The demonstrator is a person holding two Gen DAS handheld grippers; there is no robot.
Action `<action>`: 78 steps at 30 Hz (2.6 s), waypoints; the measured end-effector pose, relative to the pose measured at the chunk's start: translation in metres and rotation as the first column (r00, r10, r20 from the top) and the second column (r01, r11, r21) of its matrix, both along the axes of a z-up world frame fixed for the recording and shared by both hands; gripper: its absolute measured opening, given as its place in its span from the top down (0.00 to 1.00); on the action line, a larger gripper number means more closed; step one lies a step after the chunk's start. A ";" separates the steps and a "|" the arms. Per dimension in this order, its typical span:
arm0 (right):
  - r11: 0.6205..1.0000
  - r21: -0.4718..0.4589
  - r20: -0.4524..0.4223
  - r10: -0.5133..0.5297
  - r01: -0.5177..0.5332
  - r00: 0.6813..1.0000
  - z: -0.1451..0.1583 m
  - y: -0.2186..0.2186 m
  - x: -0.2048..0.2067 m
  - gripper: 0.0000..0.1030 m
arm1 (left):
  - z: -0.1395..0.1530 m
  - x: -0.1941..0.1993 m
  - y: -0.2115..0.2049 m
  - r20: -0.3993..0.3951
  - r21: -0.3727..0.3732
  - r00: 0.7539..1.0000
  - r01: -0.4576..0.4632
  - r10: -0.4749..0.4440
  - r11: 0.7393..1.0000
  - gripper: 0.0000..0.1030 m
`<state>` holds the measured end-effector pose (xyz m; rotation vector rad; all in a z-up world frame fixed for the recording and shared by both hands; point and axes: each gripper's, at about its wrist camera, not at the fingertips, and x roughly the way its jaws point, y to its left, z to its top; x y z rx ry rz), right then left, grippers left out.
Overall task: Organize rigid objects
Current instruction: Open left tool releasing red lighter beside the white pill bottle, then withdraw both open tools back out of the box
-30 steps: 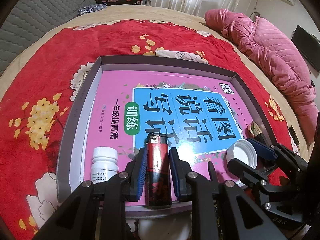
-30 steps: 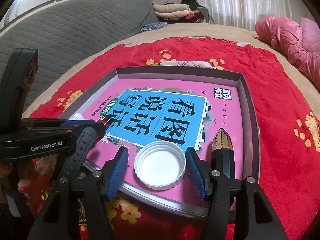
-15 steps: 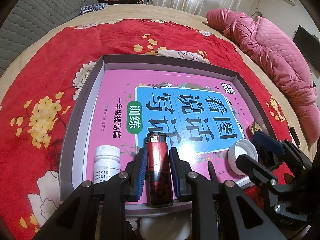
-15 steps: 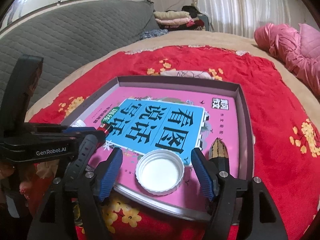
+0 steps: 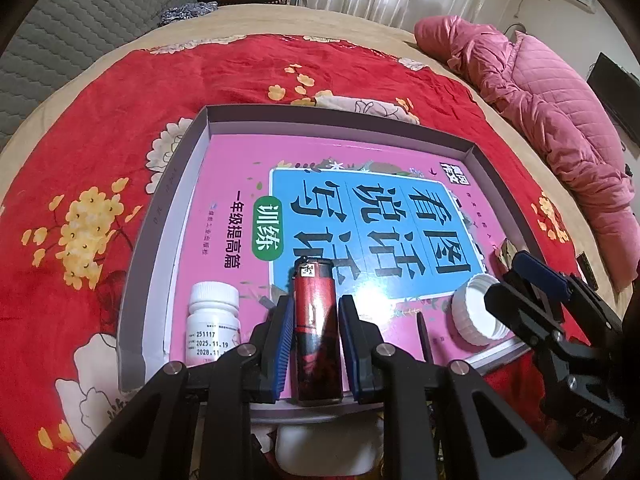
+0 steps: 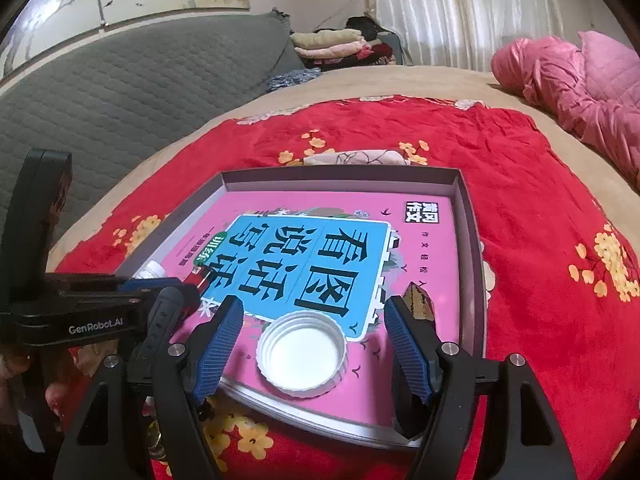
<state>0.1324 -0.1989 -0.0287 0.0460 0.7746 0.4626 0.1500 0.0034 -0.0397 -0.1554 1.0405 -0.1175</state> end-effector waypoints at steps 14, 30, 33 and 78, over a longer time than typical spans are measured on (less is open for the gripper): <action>0.999 -0.029 0.031 -0.021 0.022 0.999 0.003 -0.002 -0.001 0.27 | 0.005 -0.001 0.001 0.006 -0.027 1.000 -0.001 0.001 1.000 0.77; 0.998 -0.056 0.060 -0.014 0.017 0.998 0.007 0.001 -0.005 0.27 | 0.015 -0.005 0.012 -0.010 -0.052 0.999 -0.042 0.041 0.998 0.53; 0.998 -0.054 0.060 -0.017 0.020 0.998 0.007 0.001 -0.005 0.27 | 0.017 -0.006 0.013 0.001 -0.050 0.999 -0.048 0.048 0.998 0.53; 0.996 -0.060 0.165 -0.058 0.069 0.985 0.033 -0.010 -0.045 0.27 | 0.062 -0.064 0.010 0.181 -0.003 0.983 -0.014 0.014 1.000 0.35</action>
